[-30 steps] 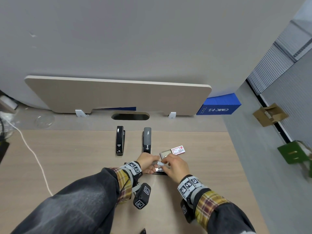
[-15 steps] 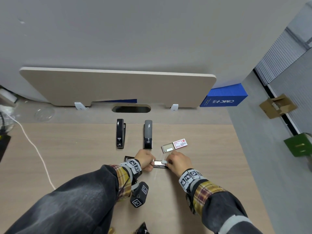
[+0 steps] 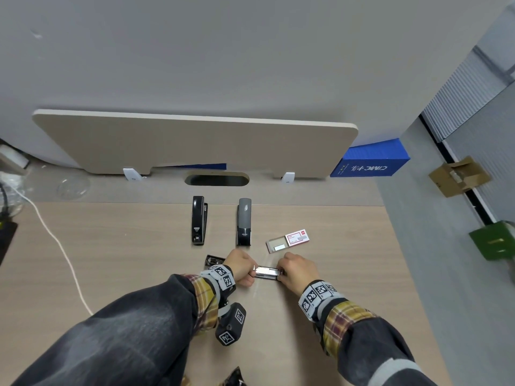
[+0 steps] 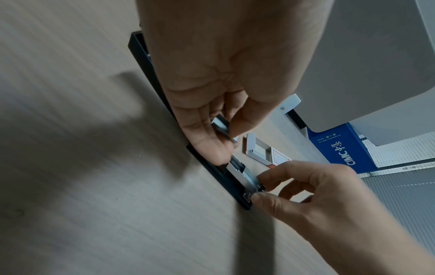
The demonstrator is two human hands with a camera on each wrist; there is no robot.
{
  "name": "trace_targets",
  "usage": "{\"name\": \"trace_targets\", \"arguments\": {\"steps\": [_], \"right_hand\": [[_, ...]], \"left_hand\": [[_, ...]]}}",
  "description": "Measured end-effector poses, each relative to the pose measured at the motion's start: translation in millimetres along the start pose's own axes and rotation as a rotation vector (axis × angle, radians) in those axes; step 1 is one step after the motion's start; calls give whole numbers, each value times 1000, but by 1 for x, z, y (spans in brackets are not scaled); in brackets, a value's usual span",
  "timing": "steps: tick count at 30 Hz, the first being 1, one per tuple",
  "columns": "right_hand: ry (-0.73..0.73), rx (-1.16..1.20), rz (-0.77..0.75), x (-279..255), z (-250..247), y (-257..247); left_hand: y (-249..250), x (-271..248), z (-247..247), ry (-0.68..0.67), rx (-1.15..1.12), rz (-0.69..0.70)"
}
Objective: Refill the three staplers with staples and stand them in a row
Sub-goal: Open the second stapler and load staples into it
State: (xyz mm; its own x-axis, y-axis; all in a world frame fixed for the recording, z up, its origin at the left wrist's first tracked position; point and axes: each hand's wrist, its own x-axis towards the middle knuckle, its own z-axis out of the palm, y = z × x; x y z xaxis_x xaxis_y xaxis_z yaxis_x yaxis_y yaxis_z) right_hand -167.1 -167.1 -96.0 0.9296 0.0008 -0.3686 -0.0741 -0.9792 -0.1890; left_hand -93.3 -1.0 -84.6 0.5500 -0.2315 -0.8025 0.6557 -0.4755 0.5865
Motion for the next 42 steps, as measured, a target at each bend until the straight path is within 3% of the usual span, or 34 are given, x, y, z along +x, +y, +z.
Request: {"name": "trace_targets", "arguments": {"steps": [4, 8, 14, 18, 26, 30, 34, 42], "right_hand": [[88, 70, -69, -6, -1, -6], [67, 96, -131, -8, -4, -13], [27, 85, -98, -11, -3, -13], [105, 175, -49, -11, -7, -13], [78, 189, -99, -4, -16, -32], [74, 196, -98, -3, -11, -33], [44, 240, -70, -2, -8, -28], [-17, 544, 83, -1, -11, -27]], "left_hand": [[-2, 0, -1, 5, 25, 6], [-4, 0, 0, -1, 46, 12], [-7, 0, -1, -13, 75, 14], [-8, 2, -3, -34, 63, 19], [2, -3, -1, -174, 67, 45], [2, -5, -2, -180, 121, 87], [-1, -4, -3, -126, 117, 132], [-4, 0, -4, -85, 203, 270]]}}
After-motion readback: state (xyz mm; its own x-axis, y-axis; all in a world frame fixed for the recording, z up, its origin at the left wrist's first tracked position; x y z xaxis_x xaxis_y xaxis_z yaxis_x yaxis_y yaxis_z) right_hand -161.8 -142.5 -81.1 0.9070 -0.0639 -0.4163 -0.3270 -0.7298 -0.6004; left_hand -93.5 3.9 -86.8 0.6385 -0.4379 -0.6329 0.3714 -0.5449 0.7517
